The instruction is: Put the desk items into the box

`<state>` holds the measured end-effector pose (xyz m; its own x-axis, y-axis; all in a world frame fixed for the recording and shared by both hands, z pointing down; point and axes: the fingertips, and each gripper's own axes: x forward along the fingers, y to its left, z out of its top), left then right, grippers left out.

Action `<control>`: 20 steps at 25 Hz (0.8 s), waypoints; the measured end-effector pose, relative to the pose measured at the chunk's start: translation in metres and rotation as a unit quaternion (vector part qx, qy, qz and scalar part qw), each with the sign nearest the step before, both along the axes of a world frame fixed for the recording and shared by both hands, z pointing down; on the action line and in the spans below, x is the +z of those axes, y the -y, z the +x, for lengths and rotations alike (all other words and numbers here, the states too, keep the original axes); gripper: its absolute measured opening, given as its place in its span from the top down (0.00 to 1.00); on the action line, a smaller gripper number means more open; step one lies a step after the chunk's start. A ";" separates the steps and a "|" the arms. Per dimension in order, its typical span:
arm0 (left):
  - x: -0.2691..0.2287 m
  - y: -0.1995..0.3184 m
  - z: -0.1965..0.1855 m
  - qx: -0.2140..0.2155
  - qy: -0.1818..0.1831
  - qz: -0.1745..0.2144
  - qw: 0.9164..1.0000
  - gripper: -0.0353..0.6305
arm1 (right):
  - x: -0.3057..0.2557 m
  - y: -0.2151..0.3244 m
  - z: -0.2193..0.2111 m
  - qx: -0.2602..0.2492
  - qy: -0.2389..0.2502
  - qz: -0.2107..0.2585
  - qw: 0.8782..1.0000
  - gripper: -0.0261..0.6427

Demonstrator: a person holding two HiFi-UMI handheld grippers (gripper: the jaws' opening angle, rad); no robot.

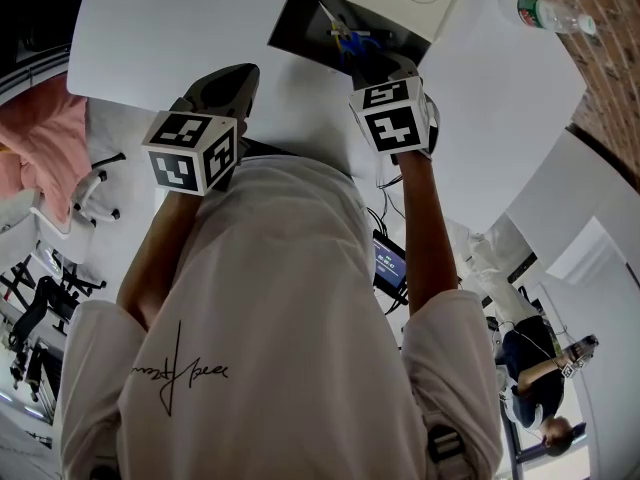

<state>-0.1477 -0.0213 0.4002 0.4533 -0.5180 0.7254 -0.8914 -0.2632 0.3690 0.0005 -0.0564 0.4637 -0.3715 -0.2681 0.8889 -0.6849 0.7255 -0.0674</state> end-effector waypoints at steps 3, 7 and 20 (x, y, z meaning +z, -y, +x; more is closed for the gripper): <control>0.001 -0.001 -0.002 -0.002 0.001 -0.001 1.000 0.94 | 0.001 0.001 -0.001 0.001 0.000 -0.002 1.000 0.81; 0.000 -0.001 -0.004 -0.003 0.000 0.001 1.000 0.94 | 0.000 0.001 -0.004 0.004 0.005 -0.005 1.000 0.77; -0.006 -0.003 0.004 0.005 -0.005 0.012 1.000 0.94 | -0.011 -0.001 0.003 0.031 0.009 0.015 0.999 0.86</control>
<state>-0.1438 -0.0185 0.3946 0.4662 -0.5297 0.7086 -0.8847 -0.2810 0.3720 0.0038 -0.0558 0.4529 -0.3697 -0.3173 0.8733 -0.7269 0.6842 -0.0591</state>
